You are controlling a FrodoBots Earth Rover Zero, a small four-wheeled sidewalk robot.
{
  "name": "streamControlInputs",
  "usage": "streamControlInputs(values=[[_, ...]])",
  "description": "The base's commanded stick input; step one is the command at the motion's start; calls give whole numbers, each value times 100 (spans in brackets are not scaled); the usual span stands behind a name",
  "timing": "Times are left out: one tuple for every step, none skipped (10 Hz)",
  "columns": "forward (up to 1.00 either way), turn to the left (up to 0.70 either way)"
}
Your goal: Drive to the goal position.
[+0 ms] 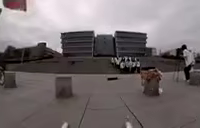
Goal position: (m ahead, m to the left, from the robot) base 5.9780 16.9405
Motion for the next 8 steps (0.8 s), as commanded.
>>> streamControlInputs(values=[[70,5],[70,6],[70,6],[70,6],[70,9],[70,12],[70,14],[70,14]])
